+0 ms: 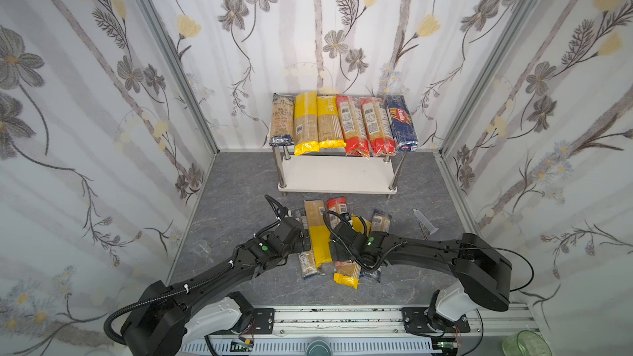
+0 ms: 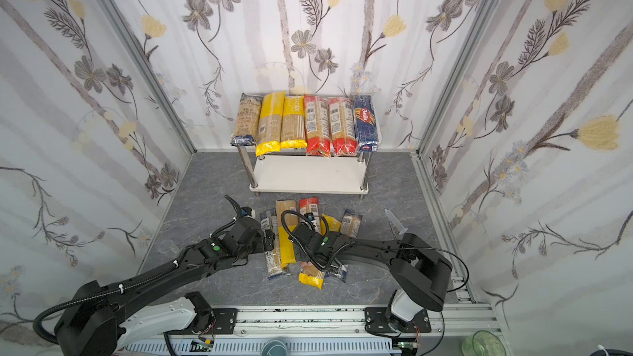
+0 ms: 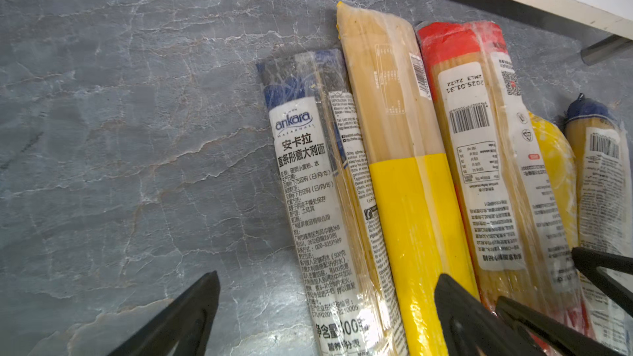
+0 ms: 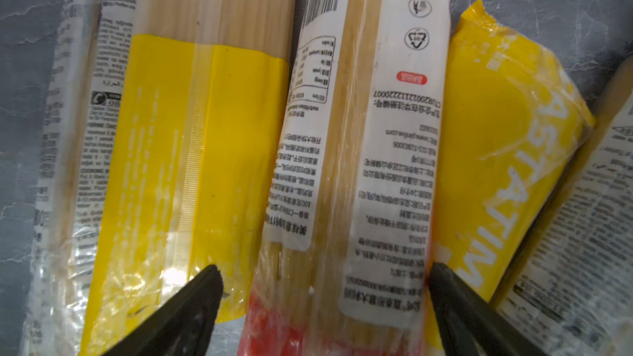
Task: Arrange pasta packages on shelves
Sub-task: Pick up the pasta bag.
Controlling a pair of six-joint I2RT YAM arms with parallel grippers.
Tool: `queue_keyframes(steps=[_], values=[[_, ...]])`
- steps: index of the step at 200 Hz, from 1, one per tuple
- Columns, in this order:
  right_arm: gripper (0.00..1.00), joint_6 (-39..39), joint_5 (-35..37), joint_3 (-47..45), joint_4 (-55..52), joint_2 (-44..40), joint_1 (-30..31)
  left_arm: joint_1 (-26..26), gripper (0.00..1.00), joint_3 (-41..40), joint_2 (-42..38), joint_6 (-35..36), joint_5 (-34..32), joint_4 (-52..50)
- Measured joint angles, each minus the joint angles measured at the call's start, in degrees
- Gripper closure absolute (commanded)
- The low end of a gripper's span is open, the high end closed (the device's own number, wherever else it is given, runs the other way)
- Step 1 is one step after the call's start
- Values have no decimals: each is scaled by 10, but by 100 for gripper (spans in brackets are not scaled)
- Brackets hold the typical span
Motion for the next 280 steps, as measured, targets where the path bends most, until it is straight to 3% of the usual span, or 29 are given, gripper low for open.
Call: queue_keyframes(steps=[33,72,84,154,210,240,280], values=[[17,-4,10,4,-2,30,-2,0,0,-17,-14,-10,-1,8],[55,-1,45,7,10,59,-5,-1,0,-17,-11,-12,0,16],[62,3,54,5,23,58,-7,-1,0,-17,-10,-12,0,17],[70,-1,-28,-62,33,-90,-13,0,0,-7,-6,-12,-1,21],[75,-8,-136,-140,99,-224,-56,0,0,9,1,-11,-2,22],[79,-2,-198,-172,167,-260,-88,0,0,10,-4,-12,-5,21],[78,3,-230,-173,234,-270,-112,0,0,6,-34,-15,-6,21]])
